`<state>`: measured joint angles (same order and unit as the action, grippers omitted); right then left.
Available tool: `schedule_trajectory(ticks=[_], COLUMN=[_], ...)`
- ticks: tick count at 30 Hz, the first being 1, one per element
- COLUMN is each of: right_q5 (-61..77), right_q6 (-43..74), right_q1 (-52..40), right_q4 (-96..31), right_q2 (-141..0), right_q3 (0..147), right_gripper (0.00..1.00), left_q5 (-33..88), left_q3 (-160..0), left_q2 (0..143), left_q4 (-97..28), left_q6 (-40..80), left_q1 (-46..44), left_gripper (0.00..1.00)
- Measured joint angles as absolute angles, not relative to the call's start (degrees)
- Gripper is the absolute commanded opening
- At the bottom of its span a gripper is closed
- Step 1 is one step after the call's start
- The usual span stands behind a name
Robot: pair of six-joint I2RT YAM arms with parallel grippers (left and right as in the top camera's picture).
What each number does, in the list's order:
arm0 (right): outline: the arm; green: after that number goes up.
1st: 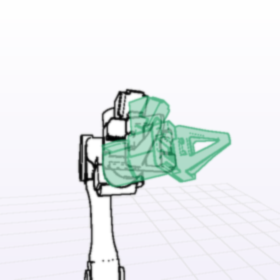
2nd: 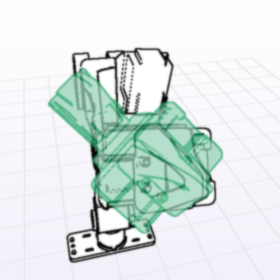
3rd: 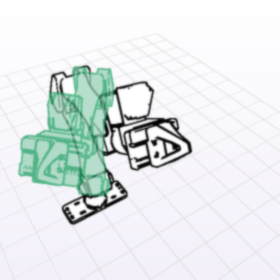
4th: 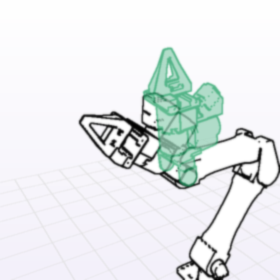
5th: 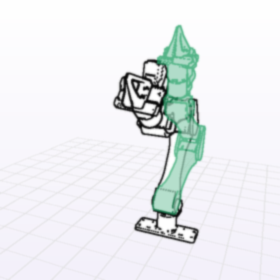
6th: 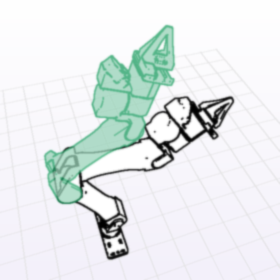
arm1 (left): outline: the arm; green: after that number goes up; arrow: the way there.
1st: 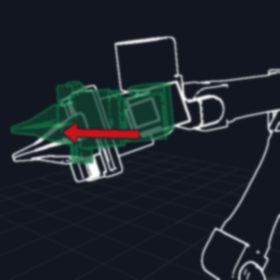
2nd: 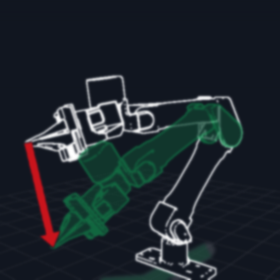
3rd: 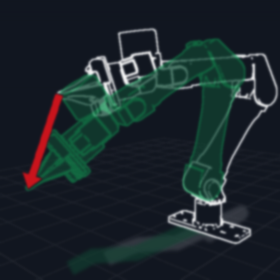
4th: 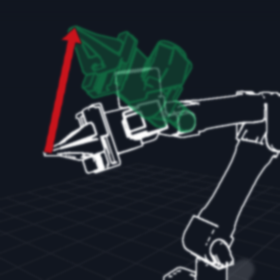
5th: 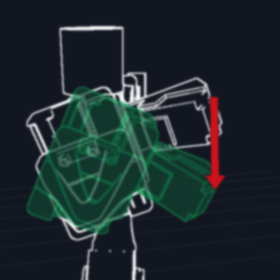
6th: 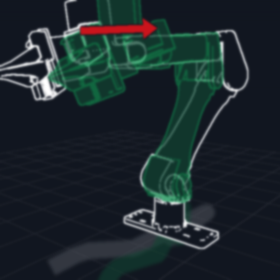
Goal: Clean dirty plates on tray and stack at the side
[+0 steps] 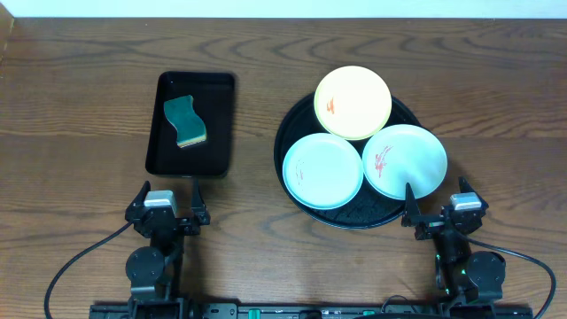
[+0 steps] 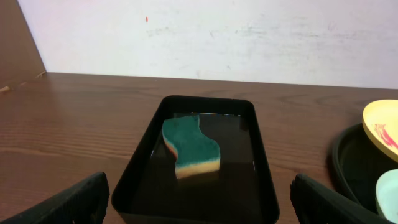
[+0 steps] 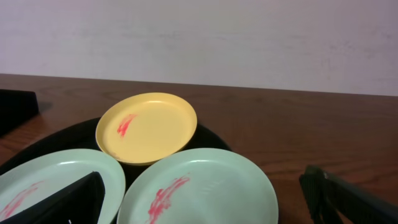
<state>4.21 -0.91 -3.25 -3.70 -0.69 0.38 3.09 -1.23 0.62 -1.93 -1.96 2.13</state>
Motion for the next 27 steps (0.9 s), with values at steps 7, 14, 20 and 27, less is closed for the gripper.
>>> schedule_trajectory(ticks=[7, 14, 20, 27], right_q5=[4.21, 4.21, 4.21, 4.21], right_q6=[-0.91, -0.91, -0.91, -0.91], right_q1=[-3.25, -3.25, -3.25, -3.25], right_q4=[-3.7, -3.7, -3.7, -3.7], right_q2=[-0.69, -0.69, -0.69, -0.69], right_q3=[0.38, 0.38, 0.38, 0.38], right_gripper=[0.99, 0.99, 0.99, 0.99], left_q5=[3.07, 3.05, 3.05, 3.14], left_q3=[-1.23, -1.23, -1.23, -1.21], left_q2=[0.62, 0.62, 0.62, 0.62], left_q4=[-1.93, -1.93, -1.93, -1.23], left_q6=[-1.98, -1.98, -1.98, -1.96], left_q1=[2.13, 2.13, 2.13, 2.13], left_gripper=[0.93, 0.93, 0.93, 0.94])
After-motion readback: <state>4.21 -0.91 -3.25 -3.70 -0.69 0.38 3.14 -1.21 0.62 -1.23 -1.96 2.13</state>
